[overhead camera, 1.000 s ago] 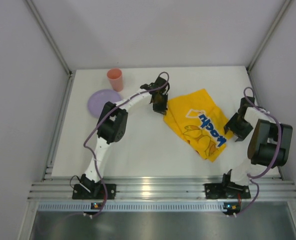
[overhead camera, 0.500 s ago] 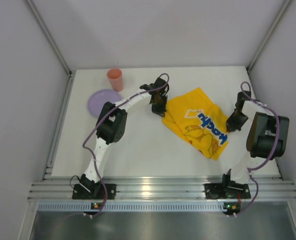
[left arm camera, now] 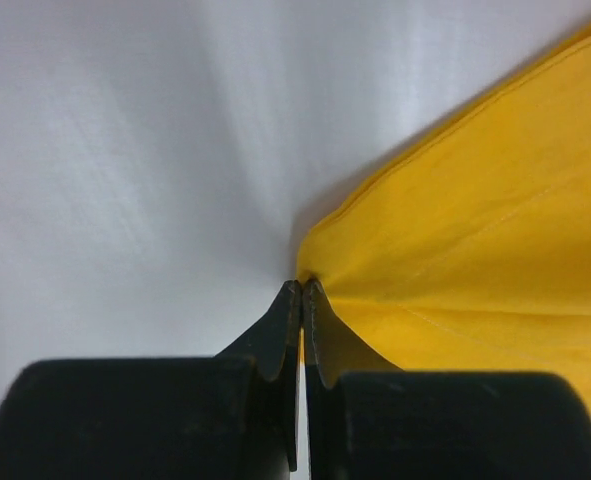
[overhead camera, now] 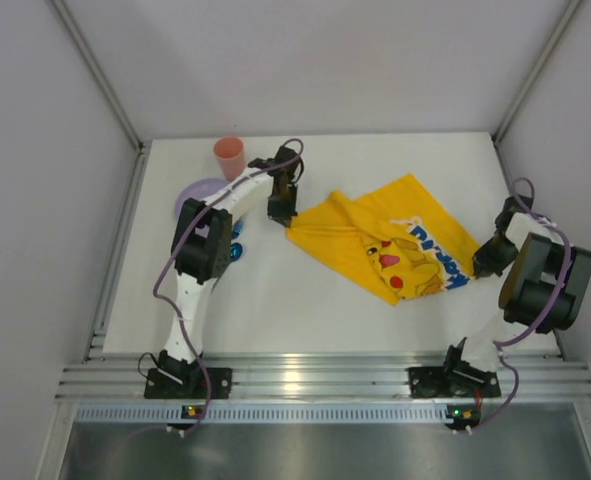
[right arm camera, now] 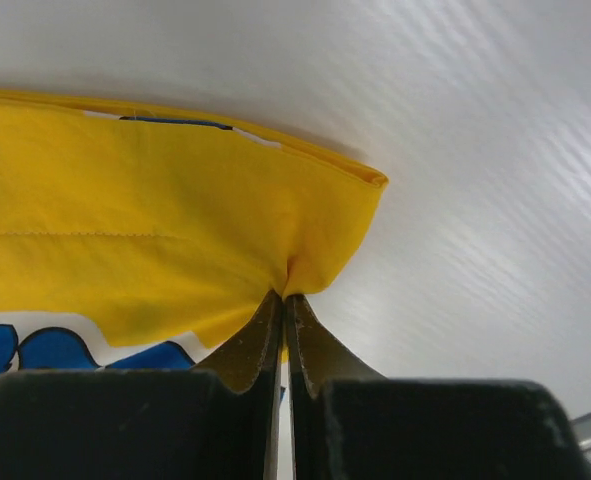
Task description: Set the dinner table for one person
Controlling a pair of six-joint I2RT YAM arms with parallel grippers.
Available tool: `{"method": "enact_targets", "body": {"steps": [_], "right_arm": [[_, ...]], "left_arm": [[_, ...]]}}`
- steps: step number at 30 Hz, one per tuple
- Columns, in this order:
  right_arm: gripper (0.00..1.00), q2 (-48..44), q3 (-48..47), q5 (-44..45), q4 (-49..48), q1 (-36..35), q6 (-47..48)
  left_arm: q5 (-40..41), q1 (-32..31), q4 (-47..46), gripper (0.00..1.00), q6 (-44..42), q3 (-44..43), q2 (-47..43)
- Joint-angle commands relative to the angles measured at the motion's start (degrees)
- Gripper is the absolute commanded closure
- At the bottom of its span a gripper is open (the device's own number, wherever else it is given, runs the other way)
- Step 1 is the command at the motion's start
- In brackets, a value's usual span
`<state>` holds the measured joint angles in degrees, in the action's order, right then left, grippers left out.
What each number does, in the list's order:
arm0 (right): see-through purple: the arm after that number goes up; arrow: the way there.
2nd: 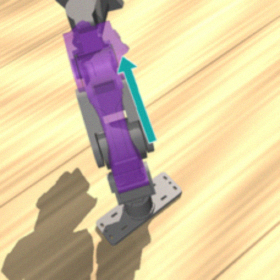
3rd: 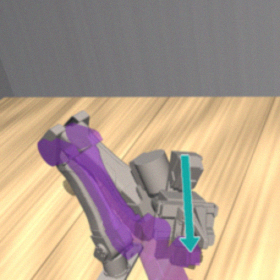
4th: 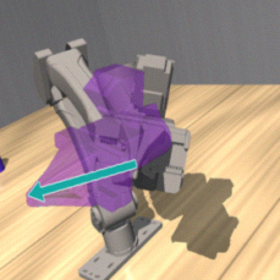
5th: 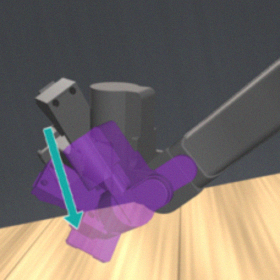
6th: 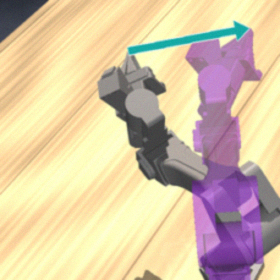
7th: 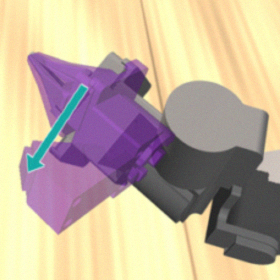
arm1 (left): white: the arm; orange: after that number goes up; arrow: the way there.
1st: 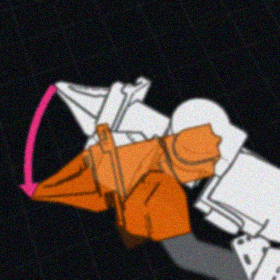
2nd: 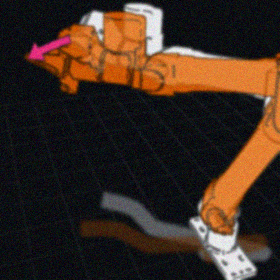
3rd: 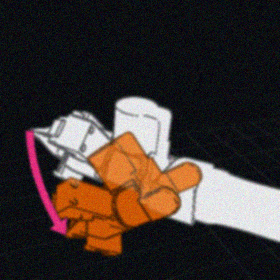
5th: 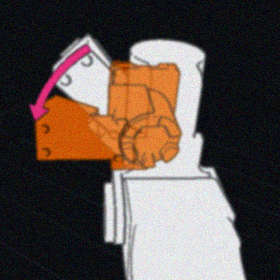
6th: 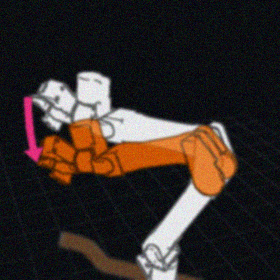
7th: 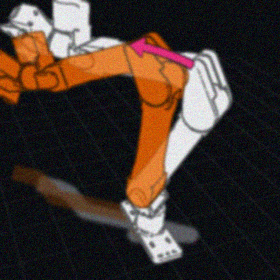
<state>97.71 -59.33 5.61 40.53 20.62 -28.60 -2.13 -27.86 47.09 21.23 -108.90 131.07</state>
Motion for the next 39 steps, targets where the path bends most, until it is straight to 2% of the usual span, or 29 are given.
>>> {"method": "enact_targets", "body": {"steps": [1, 6, 7, 8, 9, 11, 12, 13, 14, 15, 19, 20, 24, 31, 36, 39], "right_arm": [[1.0, -3.74, 3.6, 5.82, 4.2, 5.21, 0.04], [1.0, -6.3, 8.08, 1.25, 4.82, 5.31, -1.1], [1.0, -7.26, 8.79, -0.06, 4.64, 5.31, -1.28], [1.0, -7.62, 10.27, -1.2, 4.21, 5.22, -0.93], [1.0, -7.97, 10.9, -2.26, 3.77, 5.13, -0.5], [0.98, -8.59, 12.47, -4.55, 2.89, 4.6, 0.38], [0.83, -9.46, 13.88, -6.9, 2.1, 3.56, 0.73], [0.83, -9.82, 13.89, -6.92, 2.09, 3.55, 0.74], [0.73, -10.34, 14.15, -7.36, 1.83, 2.68, 0.74], [0.67, -10.87, 14.76, -8.84, 1.74, 2.23, 0.74], [0.53, -14.56, 14.86, -11.14, 2.09, 0.56, 0.65], [0.42, -16.05, 14.6, -11.23, 2.96, 0.39, 0.56], [0.25, -20.18, 10.74, -9.22, 6.57, 0.21, 0.83], [0.25, -24.14, 2.91, -11.05, 14.38, -1.54, -0.75], [0.26, -27.48, 1.23, -11.67, 16.95, -4.97, -2.78], [0.26, -28.63, 2.28, -12.37, 16.51, -5.59, -3.3]], "left_arm": [[7.75, 3.86, 4.49, 1.0, -3.56, 1.32, -3.98], [9.42, 4.3, 6.96, 1.0, -5.76, -3.58, -1.96], [10.38, 4.3, 8.01, 0.92, -6.11, -4.64, -1.61], [11.09, 4.3, 8.54, 0.62, -6.38, -6.91, -0.73], [11.27, 4.3, 8.98, 0.47, -6.38, -8.16, -0.29], [10.83, 4.21, 10.12, 0.07, -5.51, -10.53, 0.42], [9.27, 3.87, 9.95, 0.02, -4.28, -11.24, 0.07], [9.25, 3.86, 9.95, 0.02, -4.27, -11.24, 0.07], [9.25, 3.25, 9.86, 0.02, -4.01, -11.42, -0.19], [9.6, 2.81, 9.95, 0.02, -3.75, -11.77, -1.15], [10.31, 0.53, 9.51, 0.02, -3.05, -12.39, -4.76], [10.22, -0.43, 9.34, 0.02, -2.69, -11.95, -5.46], [9.86, -4.83, 8.81, 0.04, -0.94, -6.09, -10.2], [6.97, -17.56, 5.03, 0.1, 3.54, 10.45, -16.27], [-0.21, -22.15, -0.67, 0.11, 8.91, 21.34, -19.35], [-0.76, -23.73, -0.77, 0.11, 10.23, 21.98, -19.27]]}}
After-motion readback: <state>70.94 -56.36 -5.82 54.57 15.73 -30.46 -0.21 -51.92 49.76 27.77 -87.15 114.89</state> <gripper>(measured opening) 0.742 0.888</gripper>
